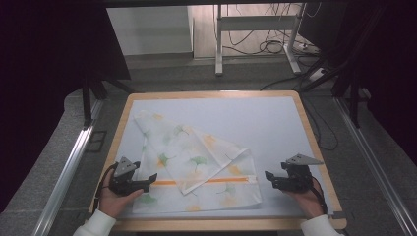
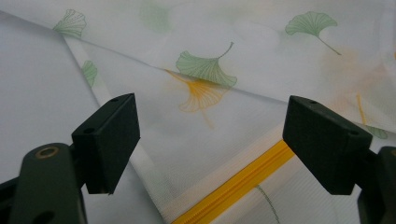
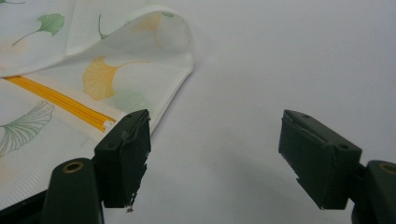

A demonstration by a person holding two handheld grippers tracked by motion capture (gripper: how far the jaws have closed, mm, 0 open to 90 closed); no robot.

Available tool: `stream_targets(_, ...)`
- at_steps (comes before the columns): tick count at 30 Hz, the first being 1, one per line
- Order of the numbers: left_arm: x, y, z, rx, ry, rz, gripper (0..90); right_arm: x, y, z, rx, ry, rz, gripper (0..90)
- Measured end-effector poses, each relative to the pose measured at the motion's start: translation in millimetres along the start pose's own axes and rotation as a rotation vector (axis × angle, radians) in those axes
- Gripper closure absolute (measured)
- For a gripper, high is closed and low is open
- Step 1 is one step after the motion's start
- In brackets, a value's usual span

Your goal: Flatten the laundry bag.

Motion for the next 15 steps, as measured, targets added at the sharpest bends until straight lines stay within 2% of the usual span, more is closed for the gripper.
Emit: stream_targets(15, 0.7, -0.2, 0.5, -0.008, 0.000, -0.004, 18.5, 0.6, 0.5, -0.5, 0.001, -0.003, -0.004, 24.9)
Point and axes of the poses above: each handheld gripper's, and its own axes: x roughly backward along the jaws, z roughly out of its underside, y roughly to its left, the point moved 4 cm from there along -x, roughly forward along the jaws, and after that the axes turned 13 degrees about y, right-handed, at the moved point
